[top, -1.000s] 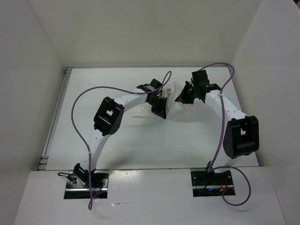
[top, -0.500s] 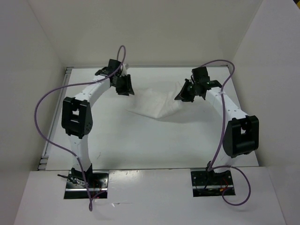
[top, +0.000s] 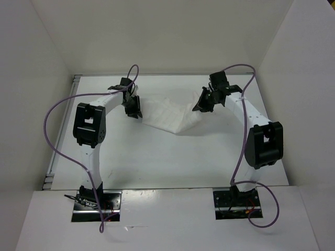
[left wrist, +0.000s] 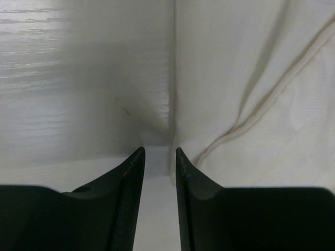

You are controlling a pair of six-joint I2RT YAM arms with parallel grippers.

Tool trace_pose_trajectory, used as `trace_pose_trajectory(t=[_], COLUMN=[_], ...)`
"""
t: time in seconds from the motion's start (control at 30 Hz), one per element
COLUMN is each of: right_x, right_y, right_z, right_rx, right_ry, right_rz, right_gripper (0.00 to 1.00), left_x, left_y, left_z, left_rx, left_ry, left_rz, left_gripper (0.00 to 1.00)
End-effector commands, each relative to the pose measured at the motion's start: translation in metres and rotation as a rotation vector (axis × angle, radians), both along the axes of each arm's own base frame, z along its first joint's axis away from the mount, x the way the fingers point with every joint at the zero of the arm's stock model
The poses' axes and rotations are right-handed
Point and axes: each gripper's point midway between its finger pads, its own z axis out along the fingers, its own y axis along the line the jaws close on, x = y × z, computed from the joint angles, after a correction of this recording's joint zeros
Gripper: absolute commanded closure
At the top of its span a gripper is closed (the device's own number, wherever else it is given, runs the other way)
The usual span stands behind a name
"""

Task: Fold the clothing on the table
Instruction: Fold the skirt

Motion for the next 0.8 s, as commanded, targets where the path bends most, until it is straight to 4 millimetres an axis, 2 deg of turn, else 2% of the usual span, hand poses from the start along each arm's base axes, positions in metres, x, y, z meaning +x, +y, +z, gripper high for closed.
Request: trace_pose_trajectory(t=[0.0,0.03,0.07,0.1,0.23,0.27,0.33,0.37,0.4,0.43,0.47,0.5,0.53,0.57,0.6,0.63,0.67,0.7,0.73,0.77], right_x=[0.009,0.013,0.016,0.020,0.031,0.029,0.039,0.036,0.041,0.045,0.042,0.049,0.048,0.049,0.051,0.055,0.054,0.059,0.058,0.066], right_y=[0.021,0.031,0.034,0.041,0.068,0.076,0.090,0.101,0.106,0.113,0.122,0.126,0.135,0.141,0.153,0.156,0.165,0.177,0.176,0.188], right_z=[0.019,0.026,0.017,0.022,0.012,0.008,0.004,0.002,0.008,-0.004,-0.007,0.001,-0.012,-0.014,-0.003,-0.017,-0.020,-0.006,-0.010,-0.010], right_rx=[-0.001,-0.002,-0.020,-0.018,-0.053,-0.066,-0.077,-0.080,-0.082,-0.087,-0.091,-0.085,-0.098,-0.098,-0.089,-0.099,-0.101,-0.085,-0.099,-0.092], right_ry=[-0.049,-0.072,-0.051,-0.060,-0.047,-0.036,-0.045,-0.036,-0.052,-0.036,-0.026,-0.043,-0.023,-0.022,-0.046,-0.022,-0.017,-0.055,-0.035,-0.053], right_rz=[0.067,0.083,0.085,0.097,0.144,0.160,0.183,0.205,0.209,0.219,0.238,0.237,0.262,0.271,0.289,0.290,0.305,0.317,0.326,0.336], right_gripper=[1.00,1.00,1.00,1.00,1.00,1.00,1.00,1.00,1.00,1.00,1.00,1.00,1.00,1.00,1.00,1.00,1.00,0.99,0.98,0.98], left_x=[-0.005,-0.010,-0.010,-0.012,-0.018,-0.018,-0.021,-0.021,-0.021,-0.021,-0.021,-0.021,-0.021,-0.021,-0.021,-0.021,-0.025,-0.025,-0.026,-0.025], left_y=[-0.016,-0.023,-0.028,-0.035,-0.044,-0.044,-0.045,-0.045,-0.045,-0.045,-0.045,-0.045,-0.045,-0.045,-0.045,-0.045,-0.045,-0.045,-0.045,-0.045], left_z=[-0.010,-0.011,-0.013,-0.012,-0.015,-0.015,-0.017,-0.017,-0.017,-0.017,-0.017,-0.017,-0.017,-0.017,-0.017,-0.017,-0.019,-0.019,-0.021,-0.017], left_rx=[-0.037,-0.049,-0.078,-0.090,-0.119,-0.119,-0.126,-0.126,-0.126,-0.126,-0.126,-0.126,-0.126,-0.126,-0.126,-0.126,-0.132,-0.132,-0.132,-0.134], left_ry=[0.014,0.026,0.029,0.035,0.040,0.040,0.051,0.051,0.051,0.051,0.051,0.051,0.051,0.051,0.051,0.051,0.063,0.064,0.064,0.055], left_rz=[-0.024,-0.040,-0.052,-0.059,-0.082,-0.083,-0.085,-0.085,-0.085,-0.085,-0.085,-0.085,-0.085,-0.085,-0.085,-0.085,-0.088,-0.088,-0.088,-0.089], left_gripper=[0.63,0.63,0.63,0.64,0.64,0.64,0.64,0.64,0.64,0.64,0.64,0.64,0.64,0.64,0.64,0.64,0.64,0.64,0.64,0.64])
